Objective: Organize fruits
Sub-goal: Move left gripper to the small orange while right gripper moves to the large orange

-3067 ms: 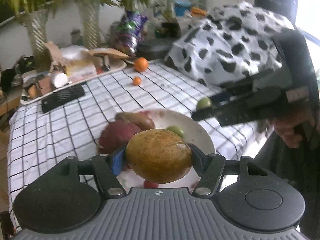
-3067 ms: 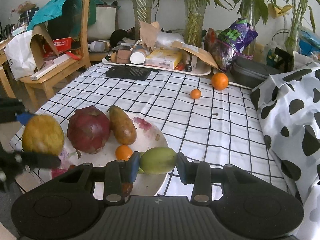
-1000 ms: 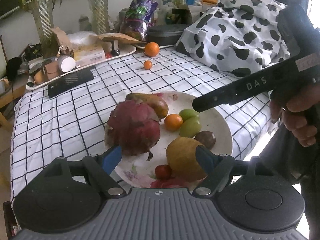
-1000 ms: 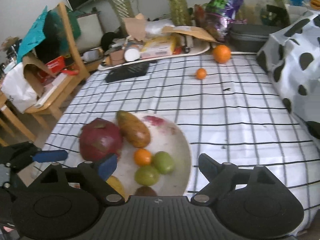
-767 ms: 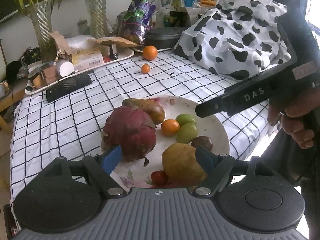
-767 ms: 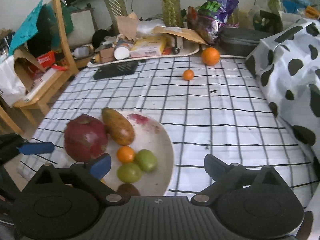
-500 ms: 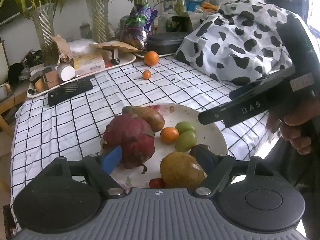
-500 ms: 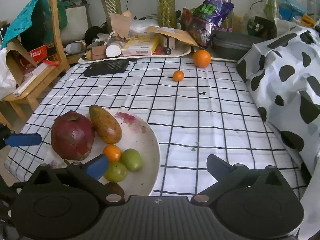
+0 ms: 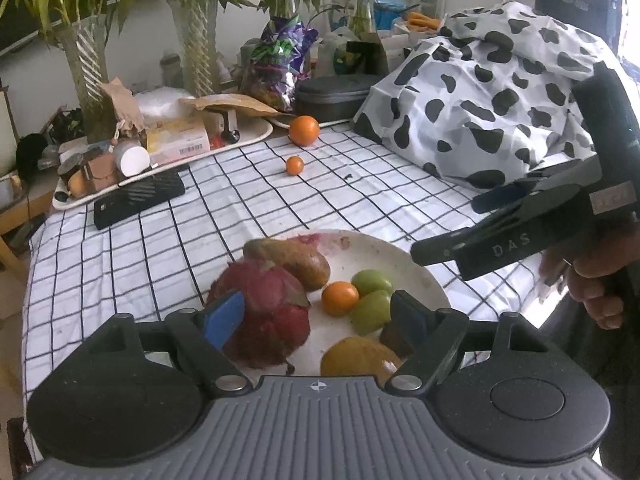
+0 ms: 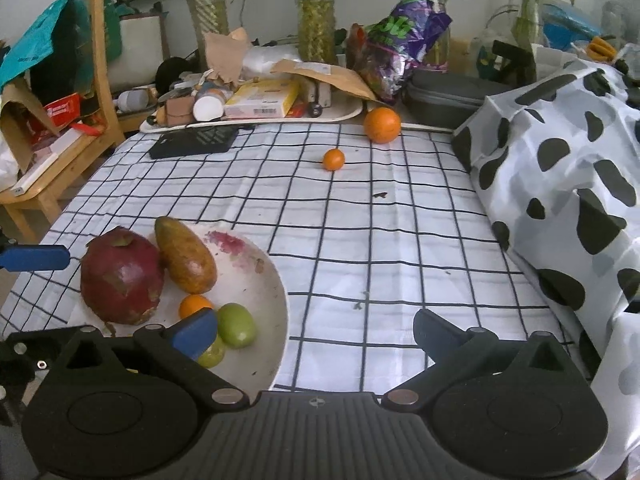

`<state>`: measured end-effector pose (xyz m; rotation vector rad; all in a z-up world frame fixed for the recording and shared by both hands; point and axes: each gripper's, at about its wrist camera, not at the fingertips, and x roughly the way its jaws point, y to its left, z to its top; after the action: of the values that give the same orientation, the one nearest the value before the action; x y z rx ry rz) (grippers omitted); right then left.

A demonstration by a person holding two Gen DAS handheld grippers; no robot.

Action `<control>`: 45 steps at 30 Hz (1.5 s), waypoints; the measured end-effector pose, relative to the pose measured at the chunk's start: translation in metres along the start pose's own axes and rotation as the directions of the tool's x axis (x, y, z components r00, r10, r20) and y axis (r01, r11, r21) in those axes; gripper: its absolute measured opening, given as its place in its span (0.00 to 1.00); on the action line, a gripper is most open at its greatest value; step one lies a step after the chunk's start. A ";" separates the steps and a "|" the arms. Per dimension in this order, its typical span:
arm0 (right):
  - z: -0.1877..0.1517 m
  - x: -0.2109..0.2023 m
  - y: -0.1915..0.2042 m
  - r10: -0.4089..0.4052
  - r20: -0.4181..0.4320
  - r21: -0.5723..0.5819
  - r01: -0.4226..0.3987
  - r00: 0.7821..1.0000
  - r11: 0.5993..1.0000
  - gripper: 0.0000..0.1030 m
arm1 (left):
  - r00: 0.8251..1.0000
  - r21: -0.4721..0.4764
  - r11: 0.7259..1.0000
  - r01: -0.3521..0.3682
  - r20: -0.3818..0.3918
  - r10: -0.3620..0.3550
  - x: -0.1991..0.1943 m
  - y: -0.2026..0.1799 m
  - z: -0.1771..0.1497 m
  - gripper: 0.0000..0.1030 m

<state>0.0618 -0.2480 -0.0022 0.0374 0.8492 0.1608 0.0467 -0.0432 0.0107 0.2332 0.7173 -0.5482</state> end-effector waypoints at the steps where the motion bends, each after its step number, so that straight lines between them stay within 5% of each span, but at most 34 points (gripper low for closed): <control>1: 0.000 0.000 -0.002 -0.005 0.003 0.006 0.005 1.000 1.000 1.00 | 1.000 0.000 1.000 -0.004 0.001 0.004 0.001 0.001 0.002 0.77; 19: 0.018 0.018 -0.030 -0.131 0.021 0.060 0.130 0.991 0.990 1.00 | 0.999 0.016 0.999 -0.029 0.018 0.029 0.043 0.026 0.041 0.77; 45: 0.071 0.080 -0.045 -0.171 -0.007 0.029 0.171 0.985 0.985 1.00 | 0.998 0.042 0.999 0.000 -0.056 0.002 0.136 0.062 0.091 0.77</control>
<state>0.1722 -0.2776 -0.0194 -0.0082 0.8548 -0.0126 0.2157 -0.0797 -0.0134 0.2888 0.7606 -0.5581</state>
